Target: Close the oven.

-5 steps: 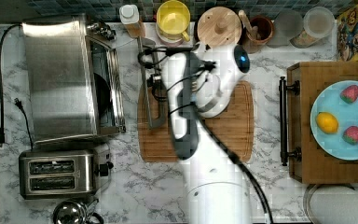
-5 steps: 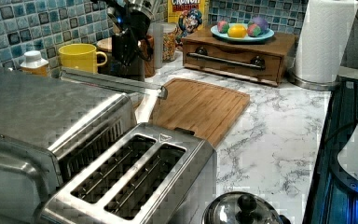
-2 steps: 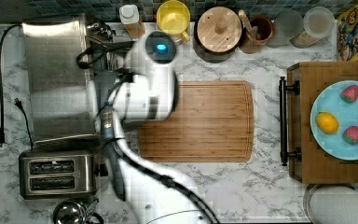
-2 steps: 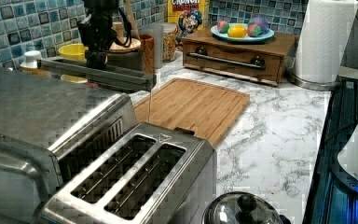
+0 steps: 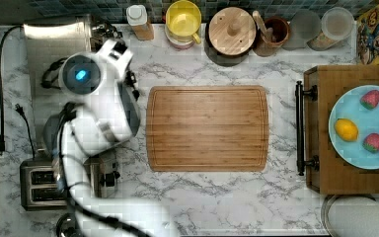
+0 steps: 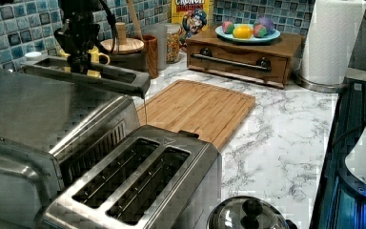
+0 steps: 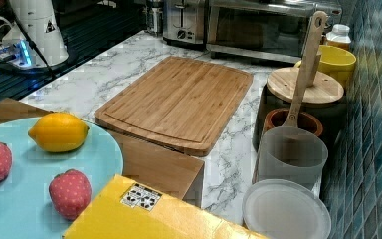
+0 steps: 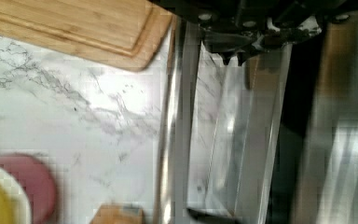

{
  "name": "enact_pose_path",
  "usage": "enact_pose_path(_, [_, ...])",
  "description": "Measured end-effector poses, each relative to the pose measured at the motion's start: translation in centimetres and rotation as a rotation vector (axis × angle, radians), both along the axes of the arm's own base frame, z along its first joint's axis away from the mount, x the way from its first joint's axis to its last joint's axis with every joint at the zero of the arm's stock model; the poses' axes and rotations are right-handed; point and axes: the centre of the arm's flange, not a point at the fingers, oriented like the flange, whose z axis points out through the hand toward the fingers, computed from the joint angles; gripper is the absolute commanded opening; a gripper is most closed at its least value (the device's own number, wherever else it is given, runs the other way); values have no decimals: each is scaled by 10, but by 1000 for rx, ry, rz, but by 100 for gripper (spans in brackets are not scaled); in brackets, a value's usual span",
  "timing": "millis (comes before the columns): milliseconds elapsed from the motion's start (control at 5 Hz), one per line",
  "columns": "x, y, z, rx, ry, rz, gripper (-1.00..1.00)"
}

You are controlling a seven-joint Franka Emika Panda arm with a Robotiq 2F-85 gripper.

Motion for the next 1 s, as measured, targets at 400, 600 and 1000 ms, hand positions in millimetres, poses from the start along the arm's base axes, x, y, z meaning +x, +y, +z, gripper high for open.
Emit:
enact_pose_path(400, [-54, 64, 52, -121, -99, 80, -100])
enact_pose_path(600, [-62, 70, 67, -295, -101, -45, -100])
enact_pose_path(1000, [-47, 74, 80, -295, -121, -131, -100])
